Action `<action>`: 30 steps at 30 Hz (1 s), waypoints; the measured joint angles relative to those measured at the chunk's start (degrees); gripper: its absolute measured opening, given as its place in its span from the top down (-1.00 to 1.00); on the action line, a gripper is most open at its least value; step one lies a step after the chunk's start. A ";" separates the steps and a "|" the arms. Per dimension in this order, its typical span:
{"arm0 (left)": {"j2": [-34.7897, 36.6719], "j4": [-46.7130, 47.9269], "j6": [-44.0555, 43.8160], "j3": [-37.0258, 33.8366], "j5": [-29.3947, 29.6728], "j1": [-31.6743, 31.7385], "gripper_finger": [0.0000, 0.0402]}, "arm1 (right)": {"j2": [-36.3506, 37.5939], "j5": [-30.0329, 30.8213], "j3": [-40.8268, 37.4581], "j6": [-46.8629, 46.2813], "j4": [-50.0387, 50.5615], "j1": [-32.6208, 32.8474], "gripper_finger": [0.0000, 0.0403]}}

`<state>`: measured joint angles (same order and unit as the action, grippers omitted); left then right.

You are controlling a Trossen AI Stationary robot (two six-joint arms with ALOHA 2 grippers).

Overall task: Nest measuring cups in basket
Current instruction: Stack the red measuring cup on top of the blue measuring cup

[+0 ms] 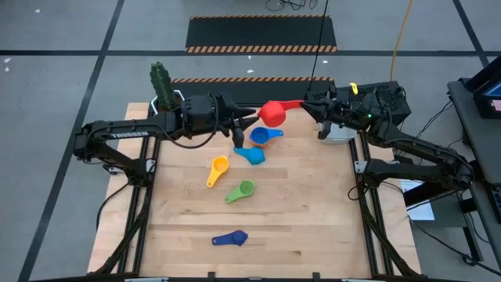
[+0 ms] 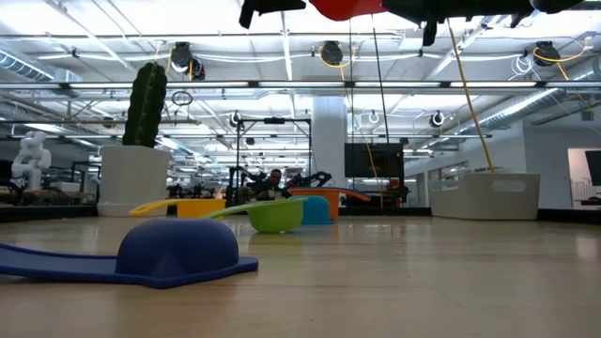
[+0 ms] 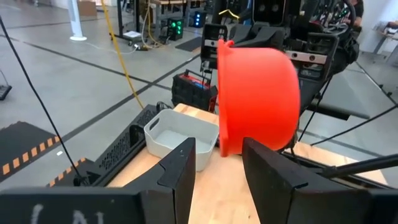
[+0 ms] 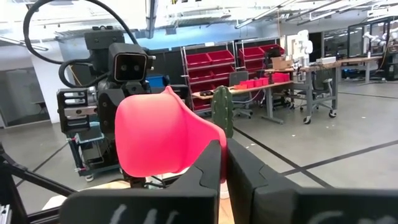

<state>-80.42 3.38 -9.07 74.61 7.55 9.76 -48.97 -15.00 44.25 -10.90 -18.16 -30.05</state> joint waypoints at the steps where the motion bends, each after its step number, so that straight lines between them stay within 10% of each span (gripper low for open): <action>1: 0.00 0.00 0.21 0.00 0.00 0.02 0.34 | 0.01 0.02 0.00 0.00 0.00 0.00 1.00; 15: -1.40 -3.31 0.65 0.07 -1.57 0.02 0.35 | 0.02 0.23 0.00 -0.44 0.04 -0.02 1.00; 30: -1.36 -2.43 2.35 0.07 -3.28 0.00 0.91 | 0.04 0.08 0.00 -1.40 -0.45 -0.04 1.00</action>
<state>-81.78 0.95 -6.72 74.67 4.27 9.76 -48.93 -14.92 44.25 -12.29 -18.61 -30.09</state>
